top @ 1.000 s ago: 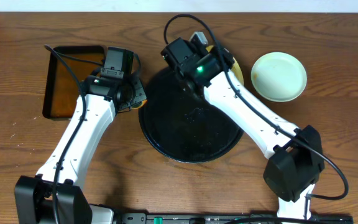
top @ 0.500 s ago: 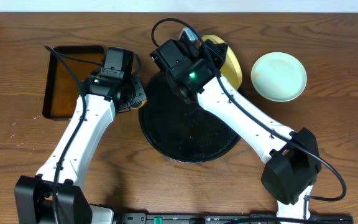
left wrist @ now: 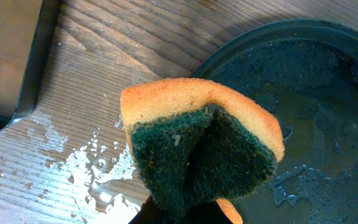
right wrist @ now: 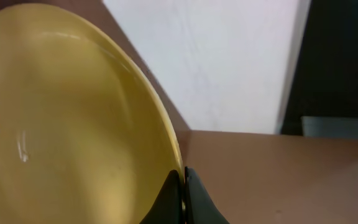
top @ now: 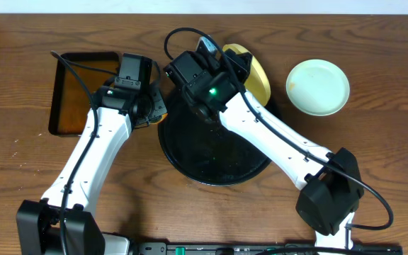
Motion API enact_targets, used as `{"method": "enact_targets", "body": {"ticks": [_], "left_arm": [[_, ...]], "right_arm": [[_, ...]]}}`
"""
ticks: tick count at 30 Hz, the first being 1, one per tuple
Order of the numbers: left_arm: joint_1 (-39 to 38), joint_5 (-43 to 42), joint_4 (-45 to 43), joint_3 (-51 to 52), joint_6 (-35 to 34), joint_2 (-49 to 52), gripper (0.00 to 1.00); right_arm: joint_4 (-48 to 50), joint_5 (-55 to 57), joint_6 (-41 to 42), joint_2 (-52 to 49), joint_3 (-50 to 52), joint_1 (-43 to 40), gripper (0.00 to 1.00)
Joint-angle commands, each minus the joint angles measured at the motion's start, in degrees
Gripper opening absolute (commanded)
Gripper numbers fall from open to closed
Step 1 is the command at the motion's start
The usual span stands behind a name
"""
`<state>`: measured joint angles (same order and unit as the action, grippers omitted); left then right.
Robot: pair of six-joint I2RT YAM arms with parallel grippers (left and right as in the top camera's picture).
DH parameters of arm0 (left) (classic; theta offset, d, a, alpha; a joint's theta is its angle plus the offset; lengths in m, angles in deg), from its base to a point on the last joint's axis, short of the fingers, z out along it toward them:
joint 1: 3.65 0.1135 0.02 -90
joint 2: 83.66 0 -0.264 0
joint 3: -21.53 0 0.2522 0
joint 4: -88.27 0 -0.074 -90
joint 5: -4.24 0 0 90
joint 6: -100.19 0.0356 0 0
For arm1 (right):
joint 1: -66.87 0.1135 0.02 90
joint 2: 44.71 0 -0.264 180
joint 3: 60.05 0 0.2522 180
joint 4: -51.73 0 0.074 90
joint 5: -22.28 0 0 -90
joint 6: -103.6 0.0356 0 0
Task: Clean dirty plates on tray and stack at the side
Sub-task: 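Stack the yellow plate onto the green plates at the right side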
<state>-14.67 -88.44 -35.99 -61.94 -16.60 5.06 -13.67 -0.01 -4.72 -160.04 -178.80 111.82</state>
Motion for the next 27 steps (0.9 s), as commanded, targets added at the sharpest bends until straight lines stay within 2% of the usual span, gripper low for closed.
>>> {"method": "enact_targets", "body": {"ticks": [1,4,7,12,21,27], "left_arm": [[0.13,0.11,0.00,1.05,-0.04,0.52,0.08],[0.13,0.11,-0.02,1.05,-0.07,0.63,0.09],[0.13,0.11,0.00,1.05,-0.07,0.70,0.08],[0.13,0.11,0.00,1.05,-0.04,0.76,0.08],[0.13,0.13,-0.02,1.05,-0.04,0.76,0.08],[0.13,0.13,-0.28,1.05,-0.07,0.76,0.08]], "right_arm": [[-2.23,-5.05,9.07,1.86,-1.25,-1.92,0.01],[-5.03,-12.13,16.00,1.90,-1.31,-4.70,0.01],[-6.91,-25.66,21.05,2.19,-1.31,-9.38,0.01],[-8.46,-45.38,26.69,2.25,-1.31,-21.09,0.01],[-9.01,-71.82,28.13,2.23,-1.29,-44.24,0.01],[-8.41,-75.47,25.31,2.05,-0.46,-56.17,0.01]]}}
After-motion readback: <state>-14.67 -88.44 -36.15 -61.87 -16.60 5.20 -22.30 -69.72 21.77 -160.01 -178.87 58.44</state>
